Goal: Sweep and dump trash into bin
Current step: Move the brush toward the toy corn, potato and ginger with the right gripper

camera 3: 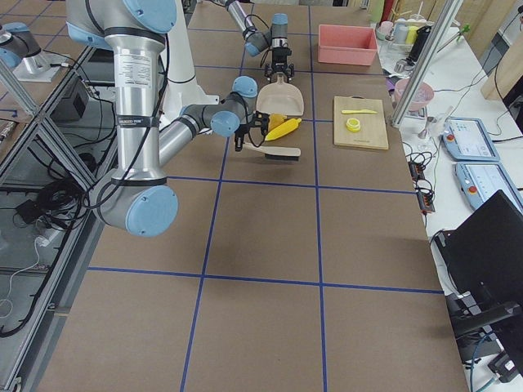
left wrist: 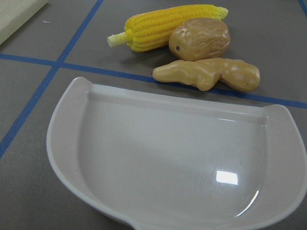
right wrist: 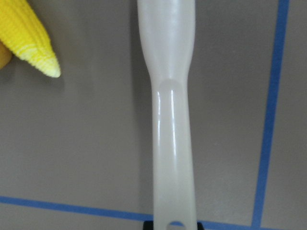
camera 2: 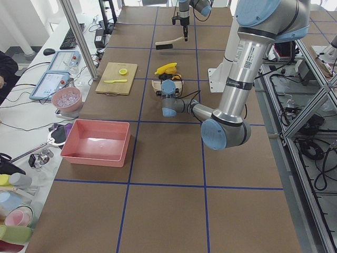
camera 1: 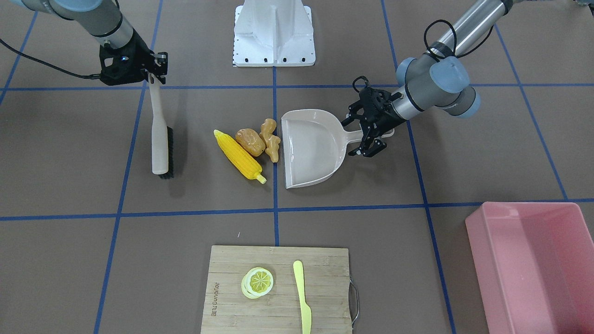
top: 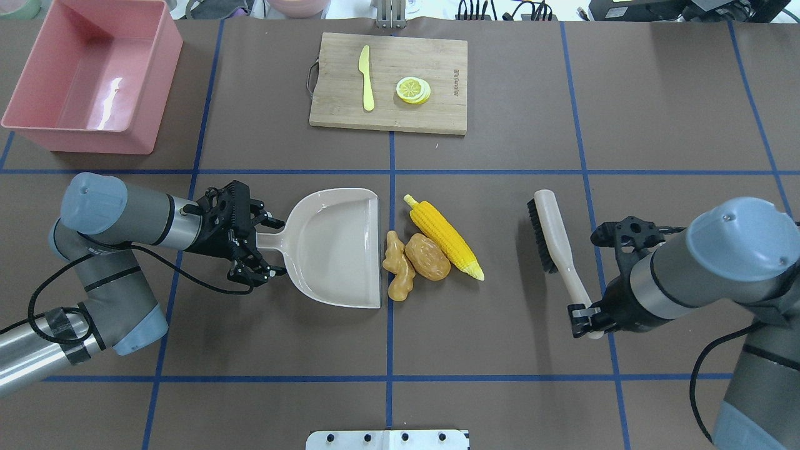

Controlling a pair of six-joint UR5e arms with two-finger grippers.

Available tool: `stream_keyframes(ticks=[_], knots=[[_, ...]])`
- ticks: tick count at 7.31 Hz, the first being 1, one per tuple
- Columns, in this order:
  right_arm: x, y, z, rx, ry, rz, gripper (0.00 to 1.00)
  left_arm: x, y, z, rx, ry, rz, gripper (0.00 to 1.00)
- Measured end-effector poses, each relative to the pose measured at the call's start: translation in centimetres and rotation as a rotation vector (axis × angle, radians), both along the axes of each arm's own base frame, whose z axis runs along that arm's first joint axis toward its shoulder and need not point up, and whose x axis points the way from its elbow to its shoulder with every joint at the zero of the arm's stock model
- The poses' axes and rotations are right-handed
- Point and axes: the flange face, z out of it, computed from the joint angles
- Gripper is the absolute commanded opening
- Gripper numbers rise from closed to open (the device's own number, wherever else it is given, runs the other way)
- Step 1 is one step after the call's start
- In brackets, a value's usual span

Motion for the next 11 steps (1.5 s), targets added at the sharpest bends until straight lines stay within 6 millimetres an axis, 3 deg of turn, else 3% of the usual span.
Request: stream_keyframes(ticks=[2, 3, 6, 8, 9, 11], knots=[[-3.9, 3.3, -5.1, 0.009, 0.019, -0.013, 0.00, 0.4, 0.4, 0.0, 0.000, 0.000, 0.008, 0.97], [-5.7, 4.4, -6.5, 0.028, 0.039, -0.027, 0.00, 0.6, 0.6, 0.0, -0.001, 0.000, 0.013, 0.97], [-8.4, 3.5, -7.0, 0.075, 0.097, -0.026, 0.00, 0.9, 1.0, 0.1, -0.002, -0.002, 0.021, 0.97], [-7.2, 1.2, -7.7, 0.070, 0.143, 0.024, 0.00, 1.0, 1.0, 0.1, -0.004, -0.004, 0.022, 0.97], [-7.0, 0.9, -7.7, 0.070, 0.162, 0.028, 0.00, 1.0, 1.0, 0.1, -0.006, -0.007, 0.022, 0.97], [-9.8, 3.7, -7.1, 0.093, 0.193, -0.034, 0.00, 1.0, 1.0, 0.0, -0.007, -0.008, 0.022, 0.97]])
